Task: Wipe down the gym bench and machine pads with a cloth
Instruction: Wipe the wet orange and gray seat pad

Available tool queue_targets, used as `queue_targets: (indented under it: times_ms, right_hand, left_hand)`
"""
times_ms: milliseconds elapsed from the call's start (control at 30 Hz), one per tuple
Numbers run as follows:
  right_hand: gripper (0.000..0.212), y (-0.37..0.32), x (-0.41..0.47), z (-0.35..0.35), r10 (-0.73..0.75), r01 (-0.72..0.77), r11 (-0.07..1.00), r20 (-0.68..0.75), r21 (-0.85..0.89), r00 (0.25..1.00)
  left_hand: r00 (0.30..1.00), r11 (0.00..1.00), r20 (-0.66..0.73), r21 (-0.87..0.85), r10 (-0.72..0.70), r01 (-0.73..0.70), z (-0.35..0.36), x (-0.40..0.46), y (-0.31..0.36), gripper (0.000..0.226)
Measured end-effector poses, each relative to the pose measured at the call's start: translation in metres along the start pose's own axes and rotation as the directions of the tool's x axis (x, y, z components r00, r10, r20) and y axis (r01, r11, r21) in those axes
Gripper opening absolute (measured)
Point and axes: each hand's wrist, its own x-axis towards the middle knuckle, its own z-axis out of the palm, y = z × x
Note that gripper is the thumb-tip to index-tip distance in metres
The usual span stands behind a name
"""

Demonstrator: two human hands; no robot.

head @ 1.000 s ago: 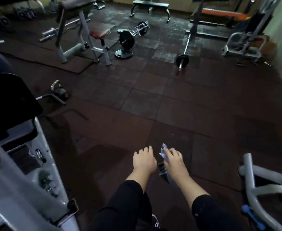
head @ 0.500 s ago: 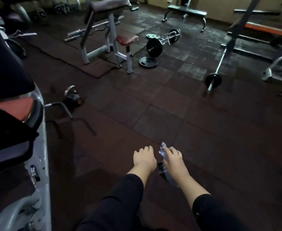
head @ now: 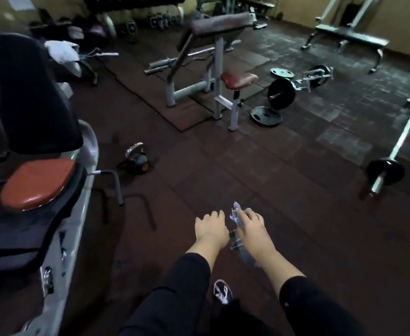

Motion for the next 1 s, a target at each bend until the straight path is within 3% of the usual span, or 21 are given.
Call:
queue_targets:
  times_ms: [233,533,1000]
  right_hand:
    - [0.052,-0.03,0.177,-0.029,-0.241,0.252,0.966,0.15,-0.056,0.959]
    - [0.056,-0.142,0.346,-0.004,-0.487,0.537,0.84,0.331,-0.077,0.809]
    - [0.058,-0.359,0.564,0.071,-0.718,0.773,0.633,0.399,0.034,0.57]
  left_hand:
    - [0.96,0.946,-0.048,-0.194,-0.274,0.26,-0.069,0.109,-0.046,0.057]
    - [0.829,0.78,0.01,-0.333,-0.559,0.53,-0.134,0.195,-0.162,0.058]
    - [0.646,0.566,0.034,-0.448,-0.762,0.692,-0.233,0.302,-0.389,0.057]
